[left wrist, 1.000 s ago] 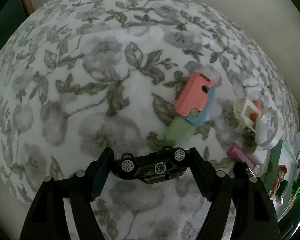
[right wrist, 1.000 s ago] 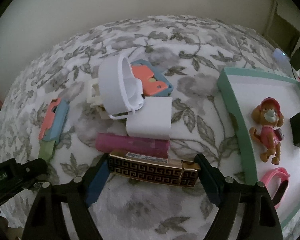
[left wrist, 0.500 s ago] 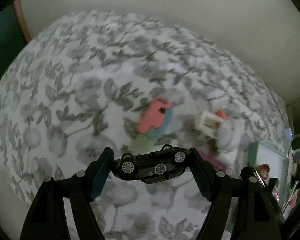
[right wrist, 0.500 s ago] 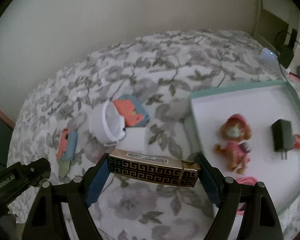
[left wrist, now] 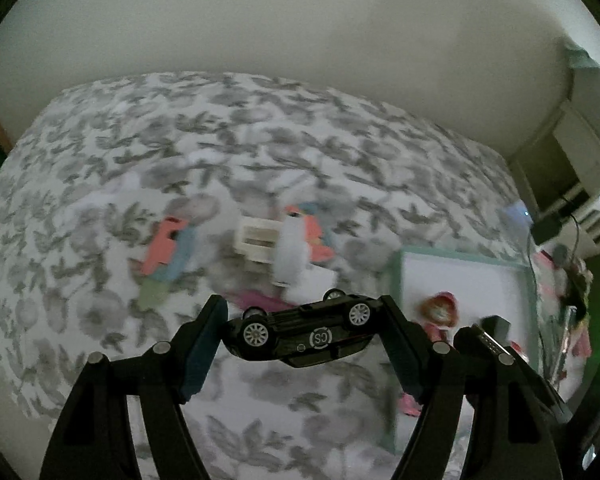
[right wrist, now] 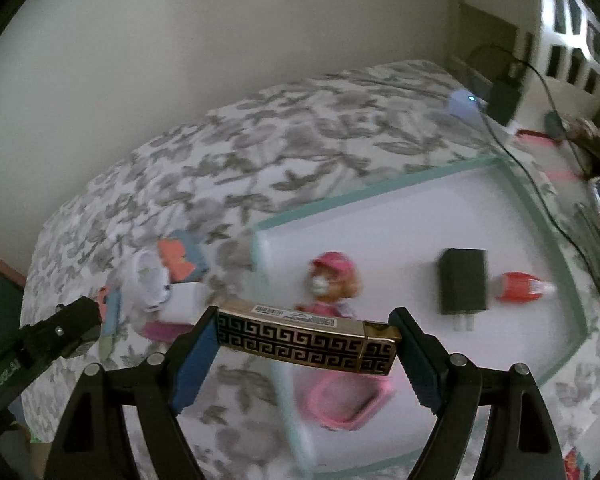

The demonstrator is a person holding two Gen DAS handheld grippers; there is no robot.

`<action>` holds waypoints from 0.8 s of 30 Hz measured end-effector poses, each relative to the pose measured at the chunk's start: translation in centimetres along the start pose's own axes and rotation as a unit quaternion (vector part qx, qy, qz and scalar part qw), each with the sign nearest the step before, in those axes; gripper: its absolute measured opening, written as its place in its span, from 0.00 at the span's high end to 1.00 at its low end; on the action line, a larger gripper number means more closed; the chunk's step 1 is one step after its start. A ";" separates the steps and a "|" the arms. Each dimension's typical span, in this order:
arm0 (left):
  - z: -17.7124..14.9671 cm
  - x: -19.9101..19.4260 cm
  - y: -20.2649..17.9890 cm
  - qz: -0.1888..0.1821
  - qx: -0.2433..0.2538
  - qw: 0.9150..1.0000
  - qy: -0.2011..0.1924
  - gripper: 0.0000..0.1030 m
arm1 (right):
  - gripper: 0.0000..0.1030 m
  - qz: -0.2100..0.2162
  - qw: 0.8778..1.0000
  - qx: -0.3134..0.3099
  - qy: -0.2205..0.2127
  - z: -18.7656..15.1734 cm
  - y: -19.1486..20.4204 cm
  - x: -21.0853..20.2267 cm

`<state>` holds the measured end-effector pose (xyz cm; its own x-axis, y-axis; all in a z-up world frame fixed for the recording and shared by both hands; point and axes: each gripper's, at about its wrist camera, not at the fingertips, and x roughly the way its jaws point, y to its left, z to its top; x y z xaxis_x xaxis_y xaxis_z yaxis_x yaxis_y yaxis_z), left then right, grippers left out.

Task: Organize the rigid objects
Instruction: 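Carry the toy car with the left tool while the right tool carries the harmonica into the tray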

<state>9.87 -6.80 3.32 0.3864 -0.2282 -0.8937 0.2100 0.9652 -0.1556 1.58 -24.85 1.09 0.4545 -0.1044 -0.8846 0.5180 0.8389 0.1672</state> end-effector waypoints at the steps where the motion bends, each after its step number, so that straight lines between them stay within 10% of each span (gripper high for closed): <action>1: -0.1 0.1 -0.5 -0.003 0.002 1.000 0.002 0.25 | 0.17 -0.004 1.000 0.008 0.002 0.1 -1.0 -0.1; 24: -4.4 4.4 -12.1 -0.042 0.080 0.992 0.085 0.25 | 0.17 -0.067 0.994 0.020 0.087 0.4 -11.2 2.0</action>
<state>5.06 -18.88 -0.58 0.2070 -0.2697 -0.9404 0.3798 0.9080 -0.1768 -3.02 -34.70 -2.36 0.2481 -0.1169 -0.9617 0.5955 0.8014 0.0562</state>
